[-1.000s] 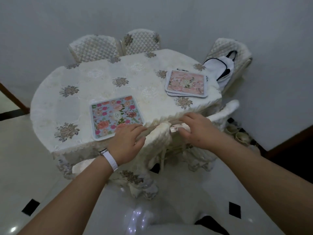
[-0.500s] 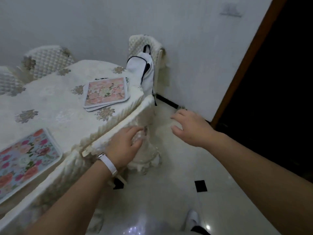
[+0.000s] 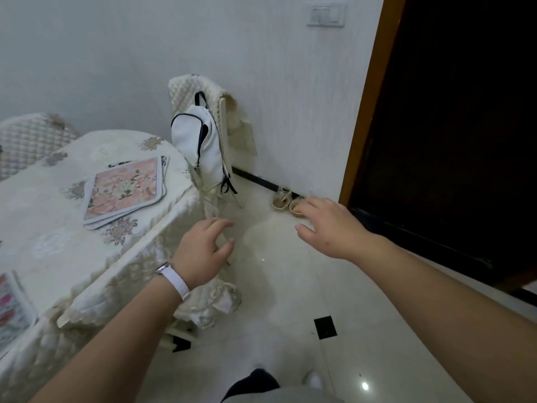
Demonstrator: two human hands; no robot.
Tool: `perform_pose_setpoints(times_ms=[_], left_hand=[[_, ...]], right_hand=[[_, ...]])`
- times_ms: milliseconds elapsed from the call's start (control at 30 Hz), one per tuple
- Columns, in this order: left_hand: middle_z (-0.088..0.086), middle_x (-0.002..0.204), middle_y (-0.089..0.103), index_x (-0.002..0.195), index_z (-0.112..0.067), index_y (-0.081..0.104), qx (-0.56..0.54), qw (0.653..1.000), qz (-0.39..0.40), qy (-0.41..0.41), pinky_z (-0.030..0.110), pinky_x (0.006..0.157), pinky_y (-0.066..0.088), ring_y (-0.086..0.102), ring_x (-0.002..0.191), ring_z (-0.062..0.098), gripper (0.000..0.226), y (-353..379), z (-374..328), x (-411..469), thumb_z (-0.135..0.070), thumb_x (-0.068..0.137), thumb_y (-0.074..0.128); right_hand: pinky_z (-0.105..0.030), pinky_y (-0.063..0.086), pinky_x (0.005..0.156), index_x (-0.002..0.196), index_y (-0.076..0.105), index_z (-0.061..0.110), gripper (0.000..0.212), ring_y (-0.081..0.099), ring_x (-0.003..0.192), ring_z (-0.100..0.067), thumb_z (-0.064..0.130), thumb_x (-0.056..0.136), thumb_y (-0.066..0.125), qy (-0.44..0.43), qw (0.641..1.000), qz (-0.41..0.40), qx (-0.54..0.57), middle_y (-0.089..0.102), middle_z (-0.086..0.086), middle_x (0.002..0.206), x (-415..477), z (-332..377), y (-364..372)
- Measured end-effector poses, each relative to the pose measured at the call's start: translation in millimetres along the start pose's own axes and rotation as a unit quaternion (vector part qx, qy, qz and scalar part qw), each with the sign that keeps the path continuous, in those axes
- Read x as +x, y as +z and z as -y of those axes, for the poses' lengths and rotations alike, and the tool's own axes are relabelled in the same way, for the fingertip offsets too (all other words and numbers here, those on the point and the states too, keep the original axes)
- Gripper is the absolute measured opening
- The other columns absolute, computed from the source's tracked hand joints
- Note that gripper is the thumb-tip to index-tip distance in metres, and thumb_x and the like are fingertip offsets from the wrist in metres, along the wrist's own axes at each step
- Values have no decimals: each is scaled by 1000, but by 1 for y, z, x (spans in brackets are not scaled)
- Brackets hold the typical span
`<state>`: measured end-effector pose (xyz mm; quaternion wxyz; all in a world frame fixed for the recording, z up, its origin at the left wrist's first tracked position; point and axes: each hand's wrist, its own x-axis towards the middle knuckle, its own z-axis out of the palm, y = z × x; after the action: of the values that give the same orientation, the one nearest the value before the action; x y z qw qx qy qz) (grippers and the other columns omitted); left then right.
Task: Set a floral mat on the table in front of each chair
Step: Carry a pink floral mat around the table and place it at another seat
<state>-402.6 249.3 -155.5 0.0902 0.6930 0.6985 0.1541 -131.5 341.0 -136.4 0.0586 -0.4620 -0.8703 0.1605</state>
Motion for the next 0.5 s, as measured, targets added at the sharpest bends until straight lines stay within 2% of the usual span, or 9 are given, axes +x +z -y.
perform_pose_setpoints(times_ms=[233, 500], left_hand=[[4, 120, 64, 122, -19, 61, -4, 1000, -7, 8, 37, 92, 43, 56, 110, 25, 55, 8, -14, 55, -51, 85, 37], [3, 122, 62, 122, -20, 61, -18, 1000, -7, -10, 38, 94, 43, 55, 114, 25, 56, 22, 17, 148, -52, 84, 36]], right_hand=[[-39, 34, 105, 141, 44, 26, 48, 41, 128, -18, 44, 96, 41, -5, 1000, 9, -9, 46, 5, 141, 30, -31, -8], [-37, 36, 102, 135, 49, 26, 42, 45, 123, -18, 42, 97, 42, -18, 1000, 6, -25, 50, 6, 133, 128, -59, -34]])
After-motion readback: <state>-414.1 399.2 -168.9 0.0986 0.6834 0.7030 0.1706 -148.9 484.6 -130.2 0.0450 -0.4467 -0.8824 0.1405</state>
